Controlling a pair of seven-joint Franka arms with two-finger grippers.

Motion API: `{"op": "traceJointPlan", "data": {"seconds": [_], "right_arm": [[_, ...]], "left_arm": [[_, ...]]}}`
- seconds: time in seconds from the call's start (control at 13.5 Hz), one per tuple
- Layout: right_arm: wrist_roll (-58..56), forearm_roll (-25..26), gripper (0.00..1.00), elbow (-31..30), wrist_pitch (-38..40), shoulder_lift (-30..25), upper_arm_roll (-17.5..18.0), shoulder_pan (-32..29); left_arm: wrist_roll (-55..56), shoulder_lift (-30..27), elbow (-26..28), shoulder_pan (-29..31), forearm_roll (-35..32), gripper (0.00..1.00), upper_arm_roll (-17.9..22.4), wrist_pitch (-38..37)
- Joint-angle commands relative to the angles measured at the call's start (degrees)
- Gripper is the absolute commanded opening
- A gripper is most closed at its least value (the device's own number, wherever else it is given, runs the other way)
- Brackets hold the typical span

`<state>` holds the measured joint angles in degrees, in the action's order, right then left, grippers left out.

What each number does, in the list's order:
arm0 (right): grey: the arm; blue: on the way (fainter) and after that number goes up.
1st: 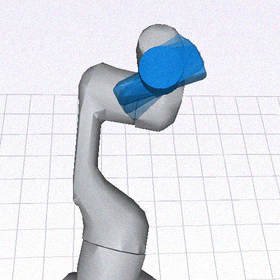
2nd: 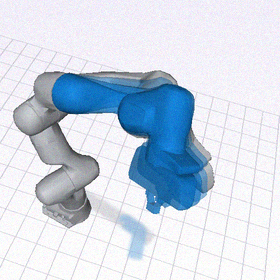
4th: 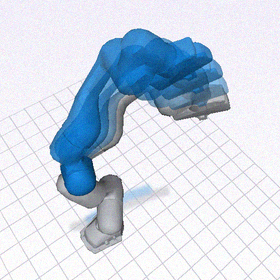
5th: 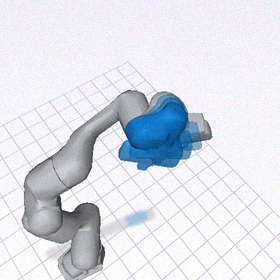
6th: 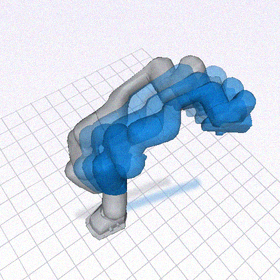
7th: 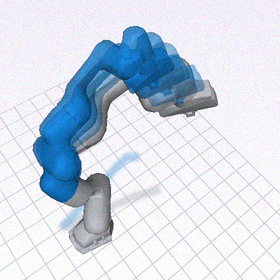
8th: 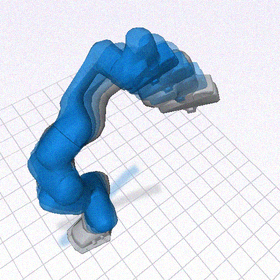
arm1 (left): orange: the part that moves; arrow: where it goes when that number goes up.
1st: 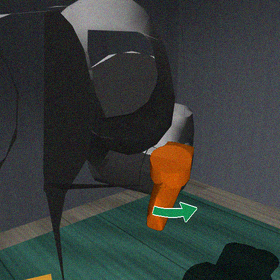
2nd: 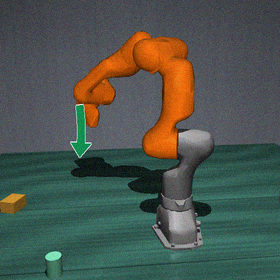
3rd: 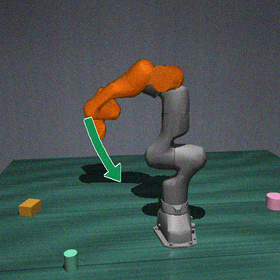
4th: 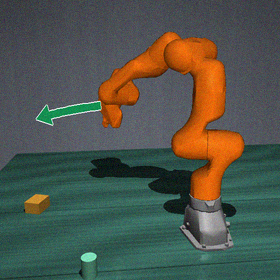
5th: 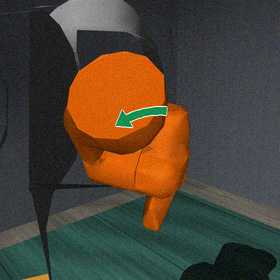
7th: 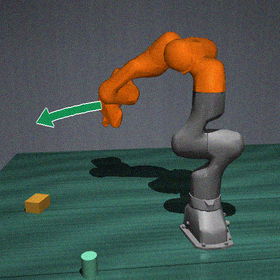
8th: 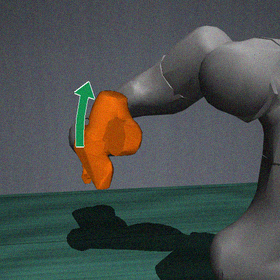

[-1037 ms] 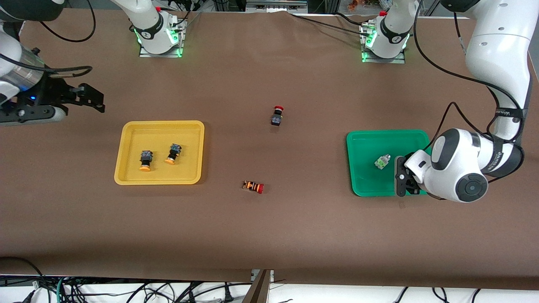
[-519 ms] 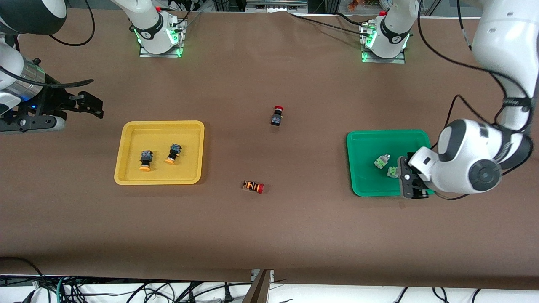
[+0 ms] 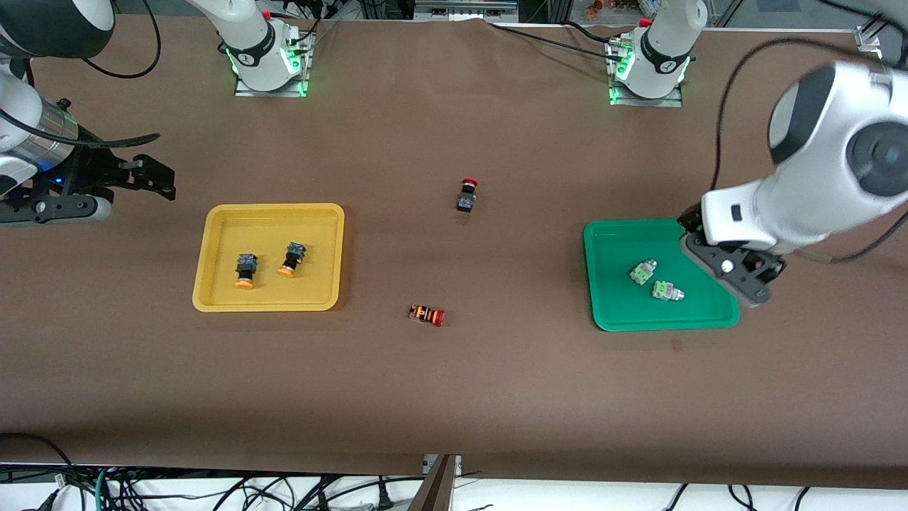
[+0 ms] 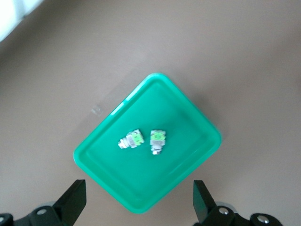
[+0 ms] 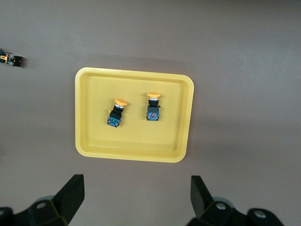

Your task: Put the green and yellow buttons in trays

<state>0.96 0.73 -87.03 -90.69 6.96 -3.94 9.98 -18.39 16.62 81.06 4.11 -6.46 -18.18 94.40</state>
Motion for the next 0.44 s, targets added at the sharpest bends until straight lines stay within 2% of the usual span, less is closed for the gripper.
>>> {"op": "traceJointPlan", "data": {"seconds": [0.0,0.07,0.15,0.37], "right_arm": [[-0.8,0.7,1.00,1.6,1.1,0.5,0.2,0.0],[-0.8,0.7,1.00,1.6,1.1,0.5,0.2,-0.2],[-0.9,0.7,1.00,1.6,1.1,0.5,0.2,-0.3],[-0.8,0.6,1.00,1.6,1.1,0.5,0.2,-0.3]], "left_arm": [[17.0,-13.6,13.6,-2.8,7.3,1.00,8.8,6.1],[17.8,-18.5,19.2,-3.8,7.5,1.00,10.7,8.5],[17.7,-21.2,22.3,-4.5,7.1,1.00,12.4,8.5],[17.3,-21.5,22.4,-4.9,6.9,1.00,14.7,5.5]]}}
